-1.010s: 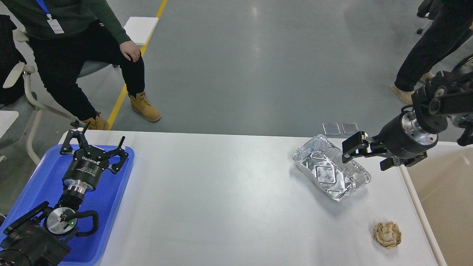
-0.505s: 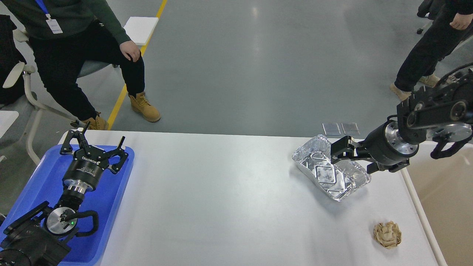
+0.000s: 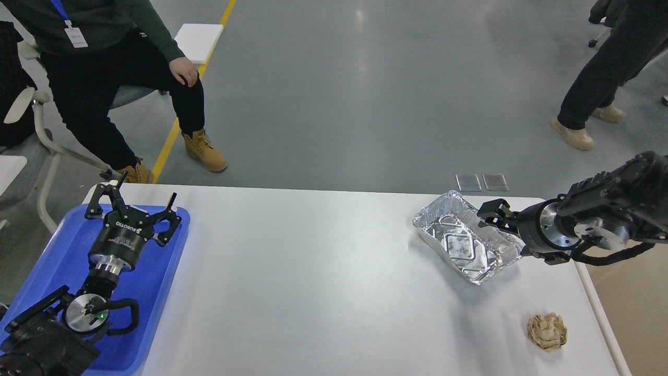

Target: Tidy desktop

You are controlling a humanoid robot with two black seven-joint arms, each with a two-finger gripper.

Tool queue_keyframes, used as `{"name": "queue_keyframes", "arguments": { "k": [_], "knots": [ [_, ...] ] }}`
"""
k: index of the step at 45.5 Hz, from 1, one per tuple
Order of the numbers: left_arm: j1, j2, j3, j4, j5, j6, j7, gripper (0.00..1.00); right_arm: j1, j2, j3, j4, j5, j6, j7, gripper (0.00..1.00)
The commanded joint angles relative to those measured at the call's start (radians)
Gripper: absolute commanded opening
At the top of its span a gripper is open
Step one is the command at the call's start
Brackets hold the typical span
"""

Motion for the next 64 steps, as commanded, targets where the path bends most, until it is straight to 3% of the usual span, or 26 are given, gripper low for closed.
{"name": "queue_keyframes", "arguments": {
  "k": [1, 25, 36, 53, 64],
  "knots": [
    [0.000, 0.000, 0.000, -0.001, 0.000, 0.000, 0.000, 0.99, -0.104, -0.006, 0.006, -0.040, 0.088, -0.119, -0.002, 0.99],
    [0.000, 0.000, 0.000, -0.001, 0.000, 0.000, 0.000, 0.99, -0.353, 0.000, 0.148, -0.181, 0.046, -0.199, 0.001, 0.98],
    [0.000, 0.000, 0.000, 0.001, 0.000, 0.000, 0.000, 0.99, -0.449, -0.003, 0.223, -0.229, -0.086, -0.302, 0.002, 0.98],
    [0.000, 0.000, 0.000, 0.001, 0.000, 0.000, 0.000, 0.99, -0.535, -0.006, 0.250, -0.325, -0.090, -0.317, 0.002, 0.98],
    [0.000, 0.000, 0.000, -0.001, 0.000, 0.000, 0.000, 0.99, -0.584, -0.003, 0.256, -0.377, -0.093, -0.343, 0.009, 0.93]
  ]
}}
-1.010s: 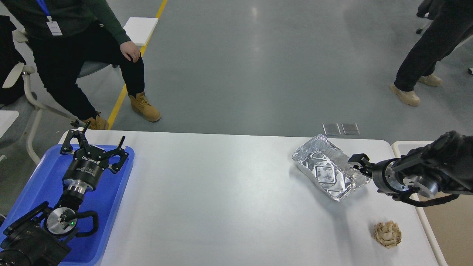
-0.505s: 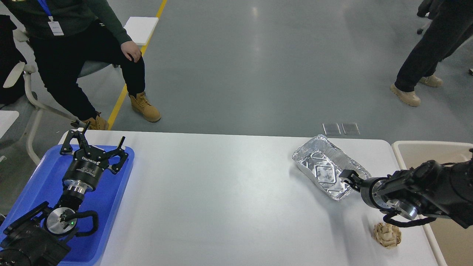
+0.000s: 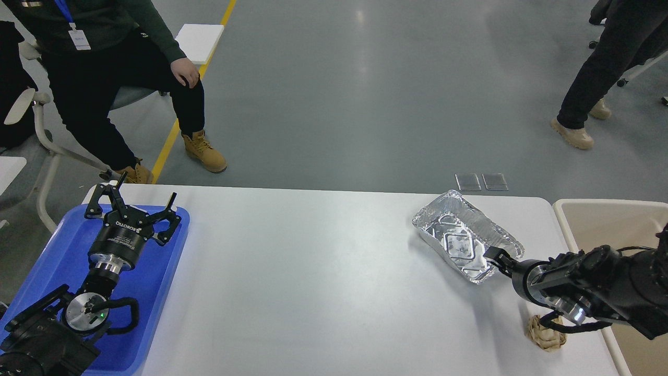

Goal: Tidy desktop
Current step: 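Close the right gripper on the foil tray's edge, then lift the foil tray with the right gripper toward the beige bin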

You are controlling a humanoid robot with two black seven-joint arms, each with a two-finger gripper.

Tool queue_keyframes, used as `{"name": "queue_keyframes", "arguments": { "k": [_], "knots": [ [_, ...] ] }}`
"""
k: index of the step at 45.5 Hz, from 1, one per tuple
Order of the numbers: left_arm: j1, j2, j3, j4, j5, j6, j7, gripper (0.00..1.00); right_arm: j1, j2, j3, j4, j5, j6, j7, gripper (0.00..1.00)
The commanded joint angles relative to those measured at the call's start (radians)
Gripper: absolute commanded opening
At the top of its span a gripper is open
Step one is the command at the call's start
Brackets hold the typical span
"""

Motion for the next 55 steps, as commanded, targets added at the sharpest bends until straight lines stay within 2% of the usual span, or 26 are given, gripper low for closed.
{"name": "queue_keyframes", "arguments": {
  "k": [1, 9, 17, 18, 19, 20, 28, 44, 49, 53, 55],
  "knots": [
    [0.000, 0.000, 0.000, 0.000, 0.000, 0.000, 0.000, 0.99, -0.049, 0.003, 0.011, -0.049, -0.008, -0.023, 0.006, 0.91],
    [0.000, 0.000, 0.000, 0.000, 0.000, 0.000, 0.000, 0.99, -0.058, 0.007, 0.016, -0.054, -0.060, -0.065, 0.008, 0.80],
    [0.000, 0.000, 0.000, 0.000, 0.000, 0.000, 0.000, 0.99, -0.071, 0.010, 0.045, -0.055, -0.089, -0.111, 0.008, 0.77],
    [0.000, 0.000, 0.000, 0.000, 0.000, 0.000, 0.000, 0.99, -0.074, 0.010, 0.045, -0.055, -0.090, -0.111, 0.008, 0.74],
    [0.000, 0.000, 0.000, 0.000, 0.000, 0.000, 0.000, 0.99, -0.074, 0.010, 0.045, -0.055, -0.092, -0.112, 0.008, 0.66],
    [0.000, 0.000, 0.000, 0.000, 0.000, 0.000, 0.000, 0.99, -0.074, 0.010, 0.045, -0.055, -0.094, -0.111, 0.008, 0.63],
    [0.000, 0.000, 0.000, -0.001, 0.000, 0.000, 0.000, 0.99, -0.080, 0.013, 0.045, -0.054, -0.135, -0.112, 0.008, 0.43],
    [0.000, 0.000, 0.000, 0.000, 0.000, 0.000, 0.000, 0.99, -0.094, 0.015, 0.060, -0.054, -0.144, -0.115, 0.009, 0.41],
    [0.000, 0.000, 0.000, 0.000, 0.000, 0.000, 0.000, 0.99, -0.104, 0.029, 0.060, -0.051, -0.150, -0.115, 0.011, 0.18],
    [0.000, 0.000, 0.000, 0.000, 0.000, 0.000, 0.000, 0.99, -0.106, 0.030, 0.060, -0.048, -0.172, -0.115, 0.012, 0.04],
    [0.000, 0.000, 0.000, 0.000, 0.000, 0.000, 0.000, 0.99, -0.104, 0.030, 0.060, -0.046, -0.175, -0.115, 0.014, 0.00]
  ]
}}
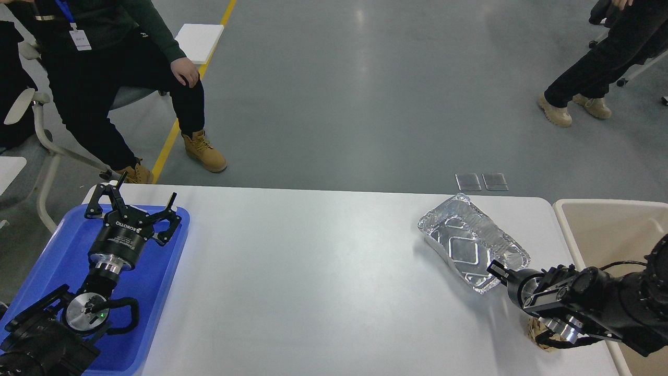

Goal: Tidy desktop
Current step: 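Lift the foil tray with the right gripper toward the beige bin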

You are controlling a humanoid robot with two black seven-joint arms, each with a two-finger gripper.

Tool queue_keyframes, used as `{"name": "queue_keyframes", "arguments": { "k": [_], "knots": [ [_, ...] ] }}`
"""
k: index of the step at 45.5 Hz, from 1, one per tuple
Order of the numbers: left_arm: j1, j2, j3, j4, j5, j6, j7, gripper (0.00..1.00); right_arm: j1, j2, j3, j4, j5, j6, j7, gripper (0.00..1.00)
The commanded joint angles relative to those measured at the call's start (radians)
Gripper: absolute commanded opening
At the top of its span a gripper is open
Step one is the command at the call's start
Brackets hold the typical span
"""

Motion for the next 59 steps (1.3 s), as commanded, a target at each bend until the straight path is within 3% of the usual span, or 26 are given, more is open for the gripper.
{"name": "queue_keyframes", "arguments": {
  "k": [1, 17, 29, 44, 59],
  "knots": [
    [0.000, 0.000, 0.000, -0.001, 0.000, 0.000, 0.000, 0.99, -0.007, 0.008, 0.003, 0.006, -0.026, 0.000, 0.004, 0.00],
    [0.000, 0.000, 0.000, 0.001, 0.000, 0.000, 0.000, 0.99, 0.047, -0.006, -0.003, 0.044, -0.021, 0.008, 0.015, 0.00],
    [0.000, -0.002, 0.000, -0.001, 0.000, 0.000, 0.000, 0.99, 0.278, -0.112, -0.076, 0.222, -0.029, 0.031, 0.024, 0.00],
    [0.000, 0.000, 0.000, 0.001, 0.000, 0.000, 0.000, 0.99, 0.689, -0.238, -0.251, 0.412, -0.102, 0.292, 0.024, 0.00],
    [0.000, 0.000, 0.000, -0.001, 0.000, 0.000, 0.000, 0.99, 0.979, -0.284, -0.353, 0.451, -0.158, 0.503, 0.024, 0.00]
  ]
}}
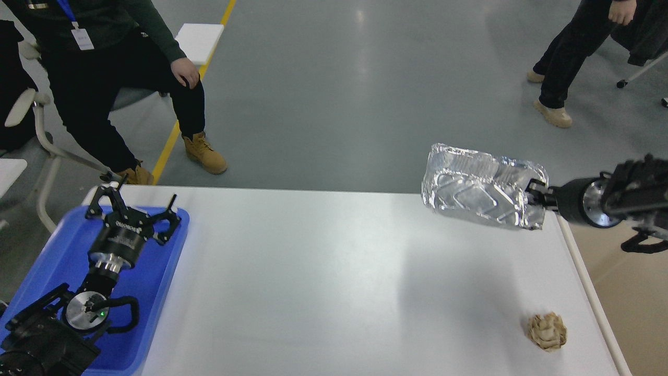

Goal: Tidy desktop
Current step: 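Lift the foil tray with the right gripper toward the beige bin, then lower the foil tray into the beige bin and release it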

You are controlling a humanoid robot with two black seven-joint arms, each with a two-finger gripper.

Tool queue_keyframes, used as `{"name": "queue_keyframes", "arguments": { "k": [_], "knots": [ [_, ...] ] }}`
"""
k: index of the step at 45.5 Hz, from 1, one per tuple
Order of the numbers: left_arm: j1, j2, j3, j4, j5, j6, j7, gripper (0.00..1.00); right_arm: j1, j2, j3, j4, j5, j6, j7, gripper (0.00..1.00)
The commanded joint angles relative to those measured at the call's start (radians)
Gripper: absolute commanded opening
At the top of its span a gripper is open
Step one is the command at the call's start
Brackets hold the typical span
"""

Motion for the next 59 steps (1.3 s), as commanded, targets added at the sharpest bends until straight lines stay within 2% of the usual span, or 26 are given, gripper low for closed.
{"name": "queue_keyframes", "arguments": {
  "k": [1, 9, 15, 34, 40, 50, 59],
  "knots": [
    [0.000, 0.001, 0.000, 0.000, 0.000, 0.000, 0.000, 0.99, 0.230, -0.037, -0.084, 0.040, -0.030, 0.164, 0.000, 0.00],
    [0.000, -0.001, 0.000, 0.000, 0.000, 0.000, 0.000, 0.99, 0.376, -0.037, -0.133, 0.040, -0.048, 0.293, 0.000, 0.00],
    [0.000, 0.001, 0.000, -0.001, 0.000, 0.000, 0.000, 0.99, 0.445, -0.038, -0.142, 0.039, -0.079, 0.348, 0.000, 0.00],
    [0.000, 0.001, 0.000, -0.001, 0.000, 0.000, 0.000, 0.99, 0.409, -0.038, -0.199, 0.020, -0.082, 0.362, -0.001, 0.00],
    [0.000, 0.001, 0.000, 0.000, 0.000, 0.000, 0.000, 0.99, 0.402, -0.084, -0.240, 0.008, -0.082, 0.364, -0.003, 0.00],
    [0.000, 0.001, 0.000, 0.000, 0.000, 0.000, 0.000, 0.99, 0.301, -0.207, -0.286, -0.134, -0.070, 0.364, -0.004, 0.00],
    [0.000, -0.001, 0.000, 0.000, 0.000, 0.000, 0.000, 0.99, 0.080, -0.325, -0.275, -0.318, -0.053, 0.364, -0.007, 0.00]
  ]
}}
